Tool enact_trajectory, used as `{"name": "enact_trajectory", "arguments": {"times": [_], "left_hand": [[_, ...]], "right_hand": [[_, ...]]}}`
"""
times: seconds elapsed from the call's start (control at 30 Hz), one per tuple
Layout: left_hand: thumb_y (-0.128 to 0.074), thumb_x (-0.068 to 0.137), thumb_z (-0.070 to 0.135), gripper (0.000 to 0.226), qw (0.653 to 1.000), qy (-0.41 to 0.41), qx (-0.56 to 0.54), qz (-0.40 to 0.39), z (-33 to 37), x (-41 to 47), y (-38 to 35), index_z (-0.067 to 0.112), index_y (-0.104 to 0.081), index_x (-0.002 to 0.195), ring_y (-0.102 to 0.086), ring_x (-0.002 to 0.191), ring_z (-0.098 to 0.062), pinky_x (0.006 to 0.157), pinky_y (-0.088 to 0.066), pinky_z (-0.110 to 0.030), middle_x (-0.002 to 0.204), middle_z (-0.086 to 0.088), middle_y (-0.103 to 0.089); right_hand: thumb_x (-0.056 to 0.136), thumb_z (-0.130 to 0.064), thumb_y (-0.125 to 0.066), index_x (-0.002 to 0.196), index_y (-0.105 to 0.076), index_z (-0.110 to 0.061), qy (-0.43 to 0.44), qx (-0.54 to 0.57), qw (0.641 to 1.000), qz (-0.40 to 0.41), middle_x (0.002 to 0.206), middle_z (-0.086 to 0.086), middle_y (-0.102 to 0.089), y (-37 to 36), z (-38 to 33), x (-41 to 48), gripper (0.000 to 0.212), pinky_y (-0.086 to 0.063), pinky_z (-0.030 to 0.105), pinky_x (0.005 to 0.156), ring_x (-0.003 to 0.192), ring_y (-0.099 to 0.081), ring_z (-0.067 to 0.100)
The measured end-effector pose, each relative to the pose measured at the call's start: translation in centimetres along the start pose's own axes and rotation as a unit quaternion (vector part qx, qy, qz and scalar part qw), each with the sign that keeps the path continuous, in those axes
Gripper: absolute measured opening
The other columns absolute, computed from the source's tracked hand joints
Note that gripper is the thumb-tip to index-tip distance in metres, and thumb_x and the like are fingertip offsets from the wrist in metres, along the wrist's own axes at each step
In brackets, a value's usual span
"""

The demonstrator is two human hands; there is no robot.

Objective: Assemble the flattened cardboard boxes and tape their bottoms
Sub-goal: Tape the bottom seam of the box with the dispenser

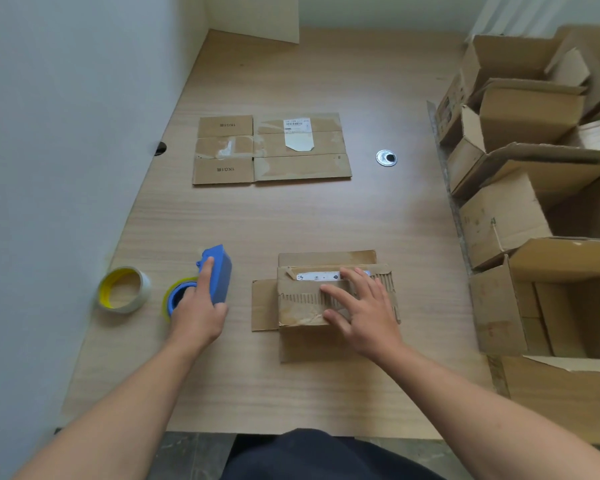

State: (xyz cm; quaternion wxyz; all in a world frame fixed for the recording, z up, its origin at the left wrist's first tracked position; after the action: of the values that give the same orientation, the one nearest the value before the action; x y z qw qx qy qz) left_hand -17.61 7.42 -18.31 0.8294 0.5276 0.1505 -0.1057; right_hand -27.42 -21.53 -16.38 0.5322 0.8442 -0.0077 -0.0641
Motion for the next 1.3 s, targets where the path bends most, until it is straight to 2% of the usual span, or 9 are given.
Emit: {"name": "enact_trajectory", "arguments": {"times": [0.13,0.27,0.5,0.7,0.87,0.97,1.07,1.2,1.3], "left_hand": [[-0.053,0.095,0.029,0.080,0.995,-0.064,0.072,-0.021,1.3,-0.5,-1.6,0.049,-0.002,0.154,-0.056,0.090,-0.029,0.077,-0.051,-0.042,0.104,-0.006,-0.048],[-0.050,0.098,0.048,0.069,0.995,-0.054,0.086,0.016,1.4,-0.2,-1.8,0.049,-0.006,0.150,-0.061,0.090,-0.028,0.068,-0.049,-0.038,0.104,-0.004,-0.054],[-0.055,0.096,0.040,0.064,0.995,-0.080,0.019,0.054,2.3,-0.2,-0.9,0.042,-0.018,0.149,-0.059,0.096,-0.034,0.075,-0.049,-0.043,0.107,-0.009,-0.060],[-0.065,0.090,0.037,0.067,0.980,-0.184,-0.049,0.065,4.0,-2.8,3.5,0.059,-0.023,0.138,-0.056,0.082,-0.028,0.072,-0.049,-0.039,0.106,0.005,-0.056],[-0.054,0.080,0.054,0.060,0.938,-0.342,-0.001,0.057,8.6,-6.1,5.1,0.053,-0.034,0.137,-0.061,0.075,-0.020,0.062,-0.045,-0.029,0.111,0.010,-0.069],[-0.051,0.083,0.050,0.056,0.896,-0.441,0.045,0.022,11.9,-7.7,3.7,0.045,-0.039,0.138,-0.063,0.084,-0.015,0.061,-0.052,-0.027,0.114,0.010,-0.070],[-0.051,0.086,0.045,0.054,0.865,-0.494,0.090,-0.025,14.0,-8.2,1.8,0.042,-0.038,0.138,-0.063,0.074,-0.020,0.055,-0.051,-0.027,0.100,0.002,-0.068],[-0.065,0.080,0.035,0.061,0.839,-0.528,0.125,-0.029,15.5,-8.3,0.2,0.037,-0.044,0.136,-0.045,0.061,-0.009,0.051,-0.035,-0.018,0.077,0.009,-0.052],[-0.055,0.085,0.041,0.055,0.827,-0.545,0.125,-0.047,15.9,-8.3,-0.5,0.038,-0.042,0.138,-0.051,0.062,-0.012,0.050,-0.044,-0.022,0.079,0.008,-0.054]], "right_hand": [[0.094,-0.054,-0.057,0.135,-0.054,-0.047,0.001,0.002,1.000,-0.003,0.158,-0.011,-0.027,0.0,0.0,0.0,0.041,0.014,0.027,0.117,0.151,-0.010,0.016],[0.094,-0.054,-0.058,0.135,-0.054,-0.048,0.000,0.001,1.000,-0.004,0.159,-0.011,-0.027,0.1,0.0,0.0,0.042,0.018,0.023,0.114,0.151,-0.010,0.015],[0.094,-0.054,-0.057,0.137,-0.052,-0.049,-0.001,0.005,1.000,-0.008,0.160,-0.012,-0.025,-0.2,0.2,0.0,0.043,0.017,0.024,0.115,0.151,-0.007,0.013],[0.098,-0.046,-0.055,0.135,-0.055,-0.047,-0.015,0.080,0.997,0.017,0.154,-0.015,-0.035,0.2,0.6,0.2,0.037,0.013,0.019,0.114,0.149,-0.015,0.011],[0.101,-0.037,-0.053,0.141,-0.041,-0.050,-0.034,0.197,0.980,0.013,0.149,-0.022,-0.041,1.4,0.9,0.5,0.044,-0.010,0.032,0.118,0.147,-0.025,0.008],[0.101,-0.031,-0.056,0.138,-0.033,-0.055,-0.047,0.288,0.957,-0.009,0.144,-0.021,-0.045,2.1,1.2,0.3,0.050,-0.017,0.044,0.121,0.145,-0.030,0.010],[0.100,-0.026,-0.059,0.142,-0.038,-0.048,-0.053,0.353,0.934,-0.019,0.141,-0.014,-0.050,2.8,1.5,-0.1,0.051,-0.025,0.045,0.119,0.142,-0.037,0.015],[0.100,-0.022,-0.060,0.138,-0.051,-0.037,-0.022,0.348,0.937,-0.033,0.141,-0.019,-0.050,3.1,1.4,-0.5,0.042,-0.019,0.041,0.121,0.148,-0.028,0.012],[0.098,-0.018,-0.062,0.124,-0.067,-0.020,-0.031,0.365,0.930,-0.014,0.138,-0.007,-0.058,2.8,1.9,-0.4,0.027,-0.021,0.036,0.120,0.146,-0.032,0.013]]}}
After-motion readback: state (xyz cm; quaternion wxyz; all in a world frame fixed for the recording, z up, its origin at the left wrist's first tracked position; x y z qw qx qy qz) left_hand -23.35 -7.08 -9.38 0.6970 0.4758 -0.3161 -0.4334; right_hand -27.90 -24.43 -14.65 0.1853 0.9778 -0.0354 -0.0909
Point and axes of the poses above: each hand's wrist, its own x-axis towards the middle knuckle, its own y-axis out of the back of the hand, z = x × y, the point moved 8 cm from there along x, towards the middle knuckle
